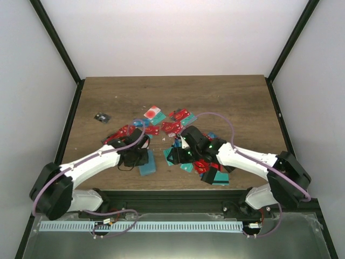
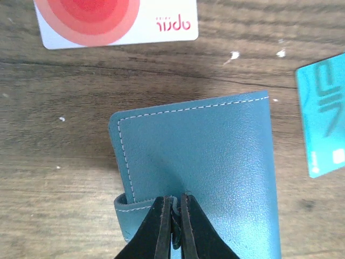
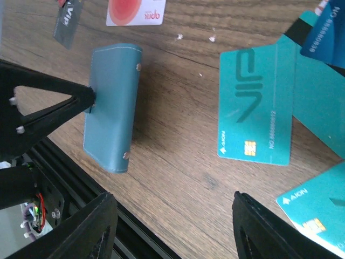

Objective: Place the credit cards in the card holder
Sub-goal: Open the card holder at the center of the board.

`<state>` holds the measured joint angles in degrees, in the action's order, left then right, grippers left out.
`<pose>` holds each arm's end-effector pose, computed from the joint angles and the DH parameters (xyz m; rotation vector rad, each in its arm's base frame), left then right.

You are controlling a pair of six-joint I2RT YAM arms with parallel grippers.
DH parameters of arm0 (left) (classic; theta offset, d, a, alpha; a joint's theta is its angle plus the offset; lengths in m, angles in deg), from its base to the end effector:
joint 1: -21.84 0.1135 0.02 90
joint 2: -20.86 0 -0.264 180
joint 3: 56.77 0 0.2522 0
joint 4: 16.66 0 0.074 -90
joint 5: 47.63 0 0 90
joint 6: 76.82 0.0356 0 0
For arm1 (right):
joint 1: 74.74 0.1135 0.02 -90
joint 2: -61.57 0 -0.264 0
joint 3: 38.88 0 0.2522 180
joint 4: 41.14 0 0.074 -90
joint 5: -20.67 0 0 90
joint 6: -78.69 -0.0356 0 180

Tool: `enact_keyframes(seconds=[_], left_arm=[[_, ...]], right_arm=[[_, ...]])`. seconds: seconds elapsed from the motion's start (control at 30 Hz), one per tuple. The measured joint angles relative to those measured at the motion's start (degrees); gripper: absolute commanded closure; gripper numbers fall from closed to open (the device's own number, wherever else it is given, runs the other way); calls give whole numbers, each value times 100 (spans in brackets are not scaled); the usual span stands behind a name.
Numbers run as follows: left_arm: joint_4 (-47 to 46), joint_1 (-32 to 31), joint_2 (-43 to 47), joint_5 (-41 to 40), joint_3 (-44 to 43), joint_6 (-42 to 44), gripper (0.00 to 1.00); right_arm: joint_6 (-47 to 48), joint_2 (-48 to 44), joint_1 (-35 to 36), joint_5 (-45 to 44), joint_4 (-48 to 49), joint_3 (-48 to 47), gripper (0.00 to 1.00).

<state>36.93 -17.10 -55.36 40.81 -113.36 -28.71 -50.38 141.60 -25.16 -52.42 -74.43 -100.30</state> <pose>0.1766 -0.1415 0.1803 -0.0802 2.8898 -0.2465 0.1737 0.2199 0.2080 -0.3868 2.6865 0.9422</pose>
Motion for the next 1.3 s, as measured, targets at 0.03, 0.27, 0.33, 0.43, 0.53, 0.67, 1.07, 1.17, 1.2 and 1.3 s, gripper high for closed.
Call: enact_keyframes(seconds=[0.03,0.27,0.33,0.43,0.53,0.67,1.07,1.17,1.2,1.3], left_arm=[[39,0,155,-2,0,-2,96],[125,7,824,35,192,-50,96],[107,7,957,96,306,-48,96],[20,7,1073,212,428,-7,96],[-140,7,1106,337,546,7,96],[-306,7,1106,457,592,28,96],[-769,17,1180,732,592,42,96],[-761,22,1226,765,581,46,96],[-758,22,1248,769,573,48,96],[-688,24,1351,772,428,63,96]], right_arm=[[0,33,7,11,61,-28,38],[2,540,90,52,247,-319,32],[-13,719,120,92,310,-433,32],[-85,944,146,234,503,-483,31],[-105,1231,151,529,671,-511,31],[-66,1698,151,1056,909,-671,31],[-409,1873,111,2087,1921,-509,78],[-439,1873,79,2140,1963,-498,89],[-466,1873,66,2151,1963,-498,93],[-474,1858,13,2144,1952,-501,99]])
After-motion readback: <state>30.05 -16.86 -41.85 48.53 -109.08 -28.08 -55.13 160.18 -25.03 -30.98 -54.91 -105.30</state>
